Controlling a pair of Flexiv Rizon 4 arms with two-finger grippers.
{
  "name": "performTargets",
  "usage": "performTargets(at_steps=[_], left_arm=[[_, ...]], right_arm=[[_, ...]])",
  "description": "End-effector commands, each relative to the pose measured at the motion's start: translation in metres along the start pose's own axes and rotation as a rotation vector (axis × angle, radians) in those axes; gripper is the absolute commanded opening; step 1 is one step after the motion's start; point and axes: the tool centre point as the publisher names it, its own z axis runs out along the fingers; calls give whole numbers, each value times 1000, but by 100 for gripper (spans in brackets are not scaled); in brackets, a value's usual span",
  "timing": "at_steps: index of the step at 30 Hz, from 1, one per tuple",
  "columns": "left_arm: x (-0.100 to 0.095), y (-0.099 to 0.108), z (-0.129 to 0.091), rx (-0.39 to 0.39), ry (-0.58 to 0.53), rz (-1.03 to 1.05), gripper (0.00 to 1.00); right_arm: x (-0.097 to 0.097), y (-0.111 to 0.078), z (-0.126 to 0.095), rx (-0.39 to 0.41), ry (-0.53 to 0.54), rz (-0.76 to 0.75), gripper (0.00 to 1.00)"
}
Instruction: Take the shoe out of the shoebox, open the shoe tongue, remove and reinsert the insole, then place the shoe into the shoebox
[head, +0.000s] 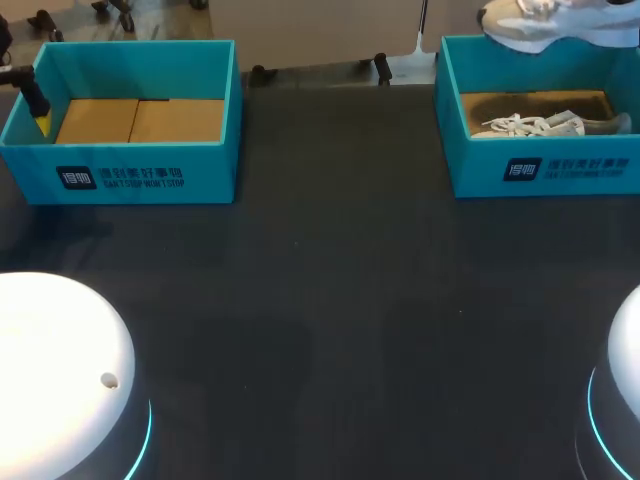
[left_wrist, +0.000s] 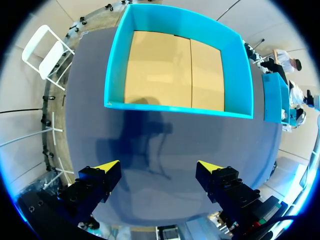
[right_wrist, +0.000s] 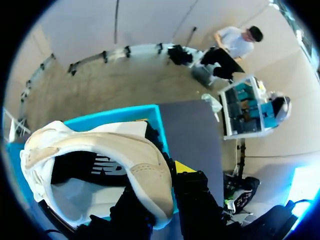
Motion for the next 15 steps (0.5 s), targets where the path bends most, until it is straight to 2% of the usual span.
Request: performTargets(at_steps=[1,7,15], left_arm=[[0,0,0,-1,-1,0,100],[0,0,0,-1,-1,0,100],[0,0,0,-1,-1,0,100]], right_arm=[[6,-10,-5,-19,-24,11,0],[6,-10,-5,-19,-24,11,0],[6,-26,8,14,-18,-4,0]])
